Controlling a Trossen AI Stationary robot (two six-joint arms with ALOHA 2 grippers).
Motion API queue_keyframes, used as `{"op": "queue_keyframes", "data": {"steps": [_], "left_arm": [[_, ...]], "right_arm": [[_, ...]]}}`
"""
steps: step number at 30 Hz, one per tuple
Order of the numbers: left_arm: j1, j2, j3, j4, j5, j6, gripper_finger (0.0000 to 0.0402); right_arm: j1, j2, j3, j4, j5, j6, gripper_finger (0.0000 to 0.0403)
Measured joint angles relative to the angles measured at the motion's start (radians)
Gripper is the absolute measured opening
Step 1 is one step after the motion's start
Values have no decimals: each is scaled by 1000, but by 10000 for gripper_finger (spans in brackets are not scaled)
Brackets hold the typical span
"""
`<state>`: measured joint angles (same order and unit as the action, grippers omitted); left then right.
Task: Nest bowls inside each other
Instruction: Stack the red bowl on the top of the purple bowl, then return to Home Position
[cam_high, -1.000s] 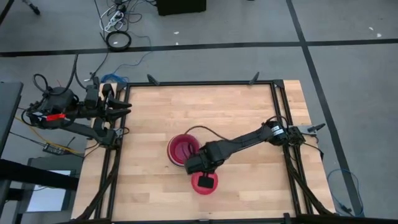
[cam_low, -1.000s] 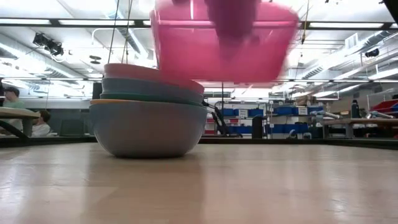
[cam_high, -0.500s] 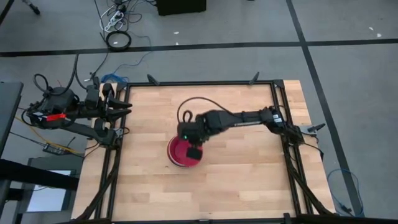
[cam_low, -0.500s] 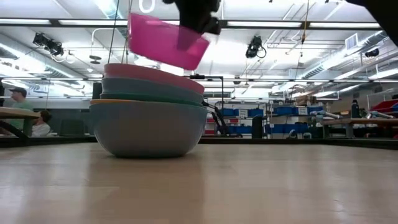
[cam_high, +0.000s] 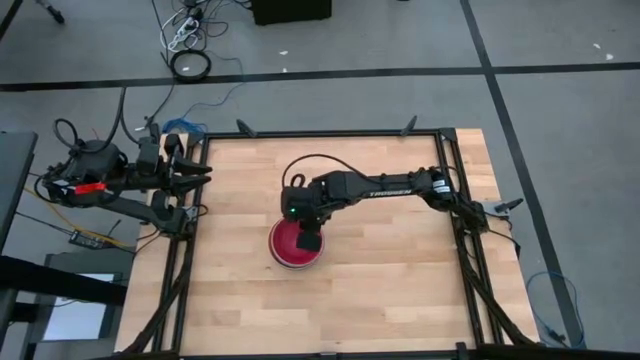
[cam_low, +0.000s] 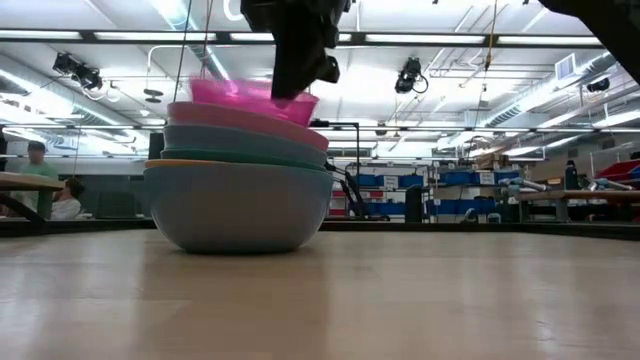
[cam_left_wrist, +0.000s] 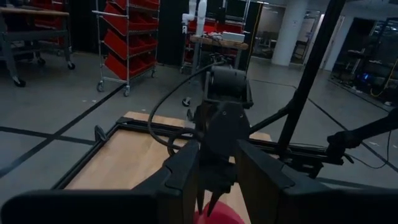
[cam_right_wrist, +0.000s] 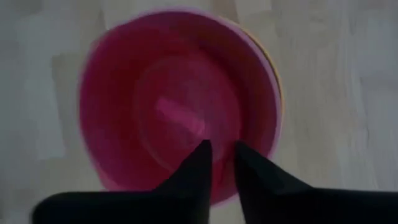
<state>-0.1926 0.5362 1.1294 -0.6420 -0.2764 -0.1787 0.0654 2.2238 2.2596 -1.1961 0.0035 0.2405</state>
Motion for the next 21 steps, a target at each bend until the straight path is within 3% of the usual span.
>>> {"op": "queue_keyframes", "data": {"steps": [6, 11, 17, 21], "left_arm": [[0, 0, 0, 1, 0, 1, 113], [0, 0, 0, -1, 0, -6, 113], [0, 0, 0, -2, 0, -6, 113], [0, 0, 0, -2, 0, -6, 113]], "right_arm": [[-4, 0, -20, 24, 54, 1, 134], [-6, 0, -20, 37, 61, 8, 166], [7, -2, -20, 39, 51, 39, 155], [19, 7, -18, 28, -16, 52, 89]]}}
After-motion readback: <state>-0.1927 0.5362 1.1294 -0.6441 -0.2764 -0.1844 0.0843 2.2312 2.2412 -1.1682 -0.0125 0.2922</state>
